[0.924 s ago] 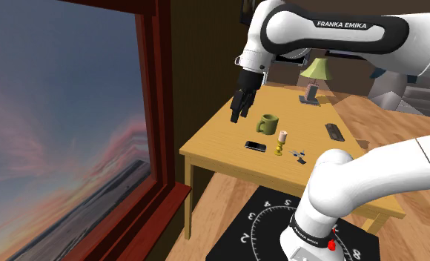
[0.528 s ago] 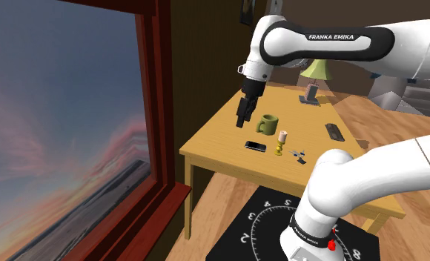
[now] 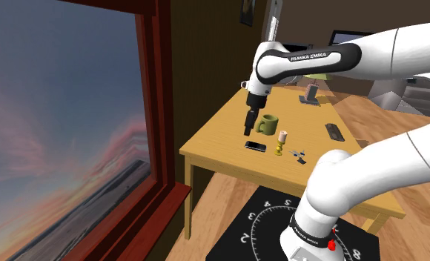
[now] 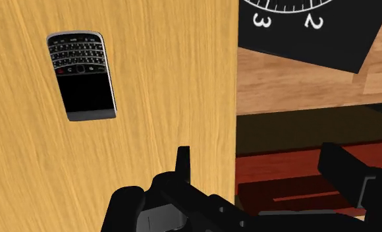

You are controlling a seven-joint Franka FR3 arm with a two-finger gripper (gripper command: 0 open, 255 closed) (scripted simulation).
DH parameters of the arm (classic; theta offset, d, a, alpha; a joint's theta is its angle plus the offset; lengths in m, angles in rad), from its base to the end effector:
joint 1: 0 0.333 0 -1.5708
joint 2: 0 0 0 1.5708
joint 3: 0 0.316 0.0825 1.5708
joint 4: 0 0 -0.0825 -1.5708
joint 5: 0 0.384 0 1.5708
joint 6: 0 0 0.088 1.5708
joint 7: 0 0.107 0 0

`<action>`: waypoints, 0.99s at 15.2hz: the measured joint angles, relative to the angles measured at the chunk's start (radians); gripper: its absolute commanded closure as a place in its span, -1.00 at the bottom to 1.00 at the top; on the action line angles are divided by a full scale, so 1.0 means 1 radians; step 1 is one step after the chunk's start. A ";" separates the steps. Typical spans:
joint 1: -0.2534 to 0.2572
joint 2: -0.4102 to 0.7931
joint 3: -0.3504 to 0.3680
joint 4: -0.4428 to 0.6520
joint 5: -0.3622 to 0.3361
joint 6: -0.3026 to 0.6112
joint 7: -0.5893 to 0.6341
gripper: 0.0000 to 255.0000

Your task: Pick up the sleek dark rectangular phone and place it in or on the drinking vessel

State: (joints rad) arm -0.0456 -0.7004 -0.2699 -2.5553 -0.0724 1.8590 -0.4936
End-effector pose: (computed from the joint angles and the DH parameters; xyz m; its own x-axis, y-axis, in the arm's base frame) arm 0.3235 -0.1170 0.4835 0.9657 0.2568 0.0393 0.2594 -0.9610 -0.0962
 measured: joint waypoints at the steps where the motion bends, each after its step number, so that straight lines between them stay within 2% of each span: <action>1: -0.007 0.009 -0.019 -0.008 -0.016 0.013 -0.029 -1.00; 7: -0.023 0.152 -0.139 0.001 -0.087 0.132 -0.198 -1.00; 11: -0.020 0.279 -0.218 0.028 -0.108 0.225 -0.312 -1.00; 15: -0.011 0.416 -0.296 0.075 -0.097 0.308 -0.435 -1.00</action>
State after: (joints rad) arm -0.0569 -0.2840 -0.5660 -2.4801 -0.1697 2.1672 -0.9284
